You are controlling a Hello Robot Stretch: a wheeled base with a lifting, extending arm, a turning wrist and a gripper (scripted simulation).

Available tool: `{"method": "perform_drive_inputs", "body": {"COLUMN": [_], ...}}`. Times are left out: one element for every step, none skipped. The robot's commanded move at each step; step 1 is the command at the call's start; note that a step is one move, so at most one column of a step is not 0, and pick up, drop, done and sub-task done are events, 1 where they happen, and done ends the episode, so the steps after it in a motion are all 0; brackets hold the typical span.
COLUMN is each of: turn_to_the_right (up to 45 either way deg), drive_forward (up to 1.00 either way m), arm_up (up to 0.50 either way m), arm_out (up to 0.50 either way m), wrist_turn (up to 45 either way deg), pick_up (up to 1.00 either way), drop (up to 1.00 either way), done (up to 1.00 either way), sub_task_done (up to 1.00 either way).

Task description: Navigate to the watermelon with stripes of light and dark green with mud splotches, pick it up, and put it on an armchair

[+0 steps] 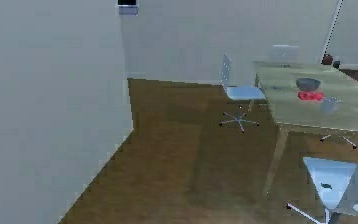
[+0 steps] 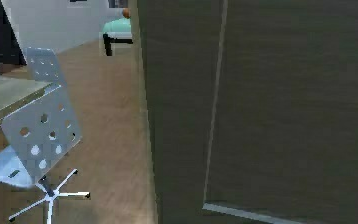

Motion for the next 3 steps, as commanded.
{"method": "perform_drive_inputs", "body": {"turn_to_the_right": [0.0, 0.0, -6.0], "drive_forward": [1.0, 1.0, 0.0], "arm_up": [0.0, 0.0, 0.0], "arm_out": [0.0, 0.0, 0.0], "wrist_turn": [0.0, 0.0, 0.0], "pick_up": [0.0, 0.0, 0.0], "drop": [0.0, 0.0, 0.0], "done": [0.0, 0.0, 0.0], "sub_task_done": [0.0, 0.0, 0.0]}}
